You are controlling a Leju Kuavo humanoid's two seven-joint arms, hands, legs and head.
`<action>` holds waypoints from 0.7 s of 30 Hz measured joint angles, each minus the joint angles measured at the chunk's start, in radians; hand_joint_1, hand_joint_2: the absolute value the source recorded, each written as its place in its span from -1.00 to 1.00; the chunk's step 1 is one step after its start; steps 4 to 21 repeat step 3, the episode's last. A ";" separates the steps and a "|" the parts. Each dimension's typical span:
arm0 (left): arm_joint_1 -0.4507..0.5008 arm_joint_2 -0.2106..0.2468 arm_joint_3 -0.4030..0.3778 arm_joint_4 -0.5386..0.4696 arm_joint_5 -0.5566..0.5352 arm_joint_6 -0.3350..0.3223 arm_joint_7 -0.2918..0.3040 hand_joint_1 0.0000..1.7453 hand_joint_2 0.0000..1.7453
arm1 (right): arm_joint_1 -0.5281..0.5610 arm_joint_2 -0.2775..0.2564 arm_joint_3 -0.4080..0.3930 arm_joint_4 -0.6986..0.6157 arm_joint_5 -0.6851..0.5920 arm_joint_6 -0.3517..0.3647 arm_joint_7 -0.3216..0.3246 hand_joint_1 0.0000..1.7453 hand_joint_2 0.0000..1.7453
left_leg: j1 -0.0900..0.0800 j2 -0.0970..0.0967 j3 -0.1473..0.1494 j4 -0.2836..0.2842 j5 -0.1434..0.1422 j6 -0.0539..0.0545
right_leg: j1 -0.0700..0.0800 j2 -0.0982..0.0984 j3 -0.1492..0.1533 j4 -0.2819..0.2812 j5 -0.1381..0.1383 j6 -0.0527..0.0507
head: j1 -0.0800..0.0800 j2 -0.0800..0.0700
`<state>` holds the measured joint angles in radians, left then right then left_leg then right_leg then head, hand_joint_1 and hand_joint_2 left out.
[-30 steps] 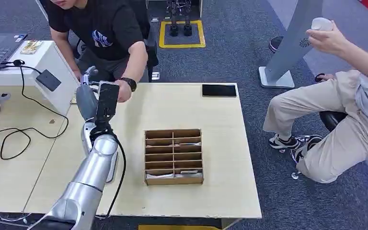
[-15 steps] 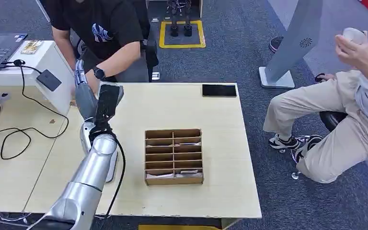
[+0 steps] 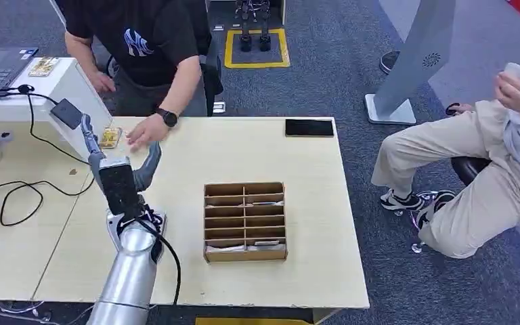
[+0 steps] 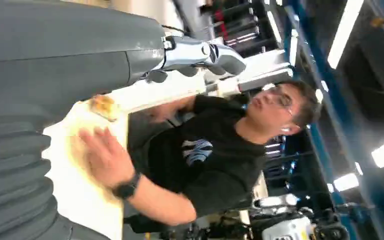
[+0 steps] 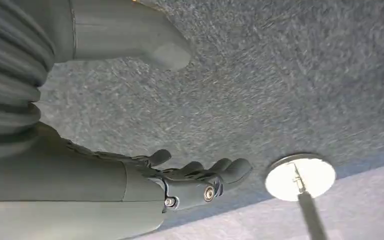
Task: Pass the card to the sensor for recognition and then transmit it.
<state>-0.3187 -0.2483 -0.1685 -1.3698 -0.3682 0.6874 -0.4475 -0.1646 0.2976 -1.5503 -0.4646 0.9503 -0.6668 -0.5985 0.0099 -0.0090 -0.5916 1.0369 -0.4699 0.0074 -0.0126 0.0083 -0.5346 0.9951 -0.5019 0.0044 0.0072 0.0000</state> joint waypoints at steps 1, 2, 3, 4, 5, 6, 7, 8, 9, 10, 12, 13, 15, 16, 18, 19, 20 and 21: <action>0.022 0.002 -0.010 -0.015 0.010 0.002 0.002 -1.00 1.00 | 0.002 0.000 0.000 -0.002 -0.007 0.000 0.000 -1.00 1.00 | 0.000 0.000 0.000 0.000 0.000 0.000 | 0.000 0.000 0.000 0.000 0.000 0.000 | 0.000 0.000; 0.039 0.004 -0.021 -0.027 0.018 0.003 0.007 -1.00 1.00 | 0.003 0.000 -0.001 -0.003 -0.011 0.000 0.000 -1.00 1.00 | 0.000 -0.001 0.000 0.000 0.000 0.000 | 0.000 -0.001 0.000 0.000 0.000 0.000 | 0.000 0.000; 0.056 0.007 -0.029 -0.039 0.022 0.004 0.006 -1.00 1.00 | 0.003 0.000 -0.002 -0.005 -0.014 0.000 0.000 -1.00 1.00 | 0.000 -0.001 0.000 0.000 0.000 0.000 | 0.000 -0.001 0.000 0.000 0.000 0.000 | 0.000 0.000; 0.056 0.007 -0.029 -0.039 0.022 0.004 0.006 -1.00 1.00 | 0.003 0.000 -0.002 -0.005 -0.014 0.000 0.000 -1.00 1.00 | 0.000 -0.001 0.000 0.000 0.000 0.000 | 0.000 -0.001 0.000 0.000 0.000 0.000 | 0.000 0.000; 0.056 0.007 -0.029 -0.039 0.022 0.004 0.006 -1.00 1.00 | 0.003 0.000 -0.002 -0.005 -0.014 0.000 0.000 -1.00 1.00 | 0.000 -0.001 0.000 0.000 0.000 0.000 | 0.000 -0.001 0.000 0.000 0.000 0.000 | 0.000 0.000; 0.056 0.007 -0.029 -0.039 0.022 0.004 0.006 -1.00 1.00 | 0.003 0.000 -0.002 -0.005 -0.014 0.000 0.000 -1.00 1.00 | 0.000 -0.001 0.000 0.000 0.000 0.000 | 0.000 -0.001 0.000 0.000 0.000 0.000 | 0.000 0.000; 0.056 0.007 -0.029 -0.039 0.022 0.004 0.006 -1.00 1.00 | 0.003 0.000 -0.002 -0.005 -0.014 0.000 0.000 -1.00 1.00 | 0.000 -0.001 0.000 0.000 0.000 0.000 | 0.000 -0.001 0.000 0.000 0.000 0.000 | 0.000 0.000; 0.056 0.007 -0.029 -0.039 0.022 0.004 0.006 -1.00 1.00 | 0.003 0.000 -0.002 -0.005 -0.014 0.000 0.000 -1.00 1.00 | 0.000 -0.001 0.000 0.000 0.000 0.000 | 0.000 -0.001 0.000 0.000 0.000 0.000 | 0.000 0.000; 0.056 0.007 -0.029 -0.039 0.022 0.004 0.006 -1.00 1.00 | 0.003 0.000 -0.002 -0.005 -0.014 0.000 0.000 -1.00 1.00 | 0.000 -0.001 0.000 0.000 0.000 0.000 | 0.000 -0.001 0.000 0.000 0.000 0.000 | 0.000 0.000; 0.056 0.007 -0.029 -0.039 0.022 0.004 0.006 -1.00 1.00 | 0.003 0.000 -0.002 -0.005 -0.014 0.000 0.000 -1.00 1.00 | 0.000 -0.001 0.000 0.000 0.000 0.000 | 0.000 -0.001 0.000 0.000 0.000 0.000 | 0.000 0.000; 0.056 0.007 -0.029 -0.039 0.022 0.004 0.006 -1.00 1.00 | 0.003 0.000 -0.002 -0.005 -0.014 0.000 0.000 -1.00 1.00 | 0.000 -0.001 0.000 0.000 0.000 0.000 | 0.000 -0.001 0.000 0.000 0.000 0.000 | 0.000 0.000; 0.056 0.007 -0.029 -0.039 0.022 0.004 0.006 -1.00 1.00 | 0.003 0.000 -0.002 -0.005 -0.014 0.000 0.000 -1.00 1.00 | 0.000 -0.001 0.000 0.000 0.000 0.000 | 0.000 -0.001 0.000 0.000 0.000 0.000 | 0.000 0.000; 0.056 0.007 -0.029 -0.039 0.022 0.004 0.006 -1.00 1.00 | 0.003 0.000 -0.002 -0.005 -0.014 0.000 0.000 -1.00 1.00 | 0.000 -0.001 0.000 0.000 0.000 0.000 | 0.000 -0.001 0.000 0.000 0.000 0.000 | 0.000 0.000; 0.056 0.007 -0.029 -0.039 0.022 0.004 0.006 -1.00 1.00 | 0.003 0.000 -0.002 -0.005 -0.014 0.000 0.000 -1.00 1.00 | 0.000 -0.001 0.000 0.000 0.000 0.000 | 0.000 -0.001 0.000 0.000 0.000 0.000 | 0.000 0.000; 0.056 0.007 -0.029 -0.039 0.022 0.004 0.006 -1.00 1.00 | 0.003 0.000 -0.002 -0.005 -0.014 0.000 0.000 -1.00 1.00 | 0.000 -0.001 0.000 0.000 0.000 0.000 | 0.000 -0.001 0.000 0.000 0.000 0.000 | 0.000 0.000; 0.056 0.007 -0.029 -0.039 0.022 0.004 0.006 -1.00 1.00 | 0.003 0.000 -0.002 -0.005 -0.014 0.000 0.000 -1.00 1.00 | 0.000 -0.001 0.000 0.000 0.000 0.000 | 0.000 -0.001 0.000 0.000 0.000 0.000 | 0.000 0.000; 0.056 0.007 -0.029 -0.039 0.022 0.004 0.006 -1.00 1.00 | 0.003 0.000 -0.002 -0.005 -0.014 0.000 0.000 -1.00 1.00 | 0.000 -0.001 0.000 0.000 0.000 0.000 | 0.000 -0.001 0.000 0.000 0.000 0.000 | 0.000 0.000; 0.056 0.007 -0.029 -0.039 0.022 0.004 0.006 -1.00 1.00 | 0.003 0.000 -0.002 -0.005 -0.014 0.000 0.000 -1.00 1.00 | 0.000 -0.001 0.000 0.000 0.000 0.000 | 0.000 -0.001 0.000 0.000 0.000 0.000 | 0.000 0.000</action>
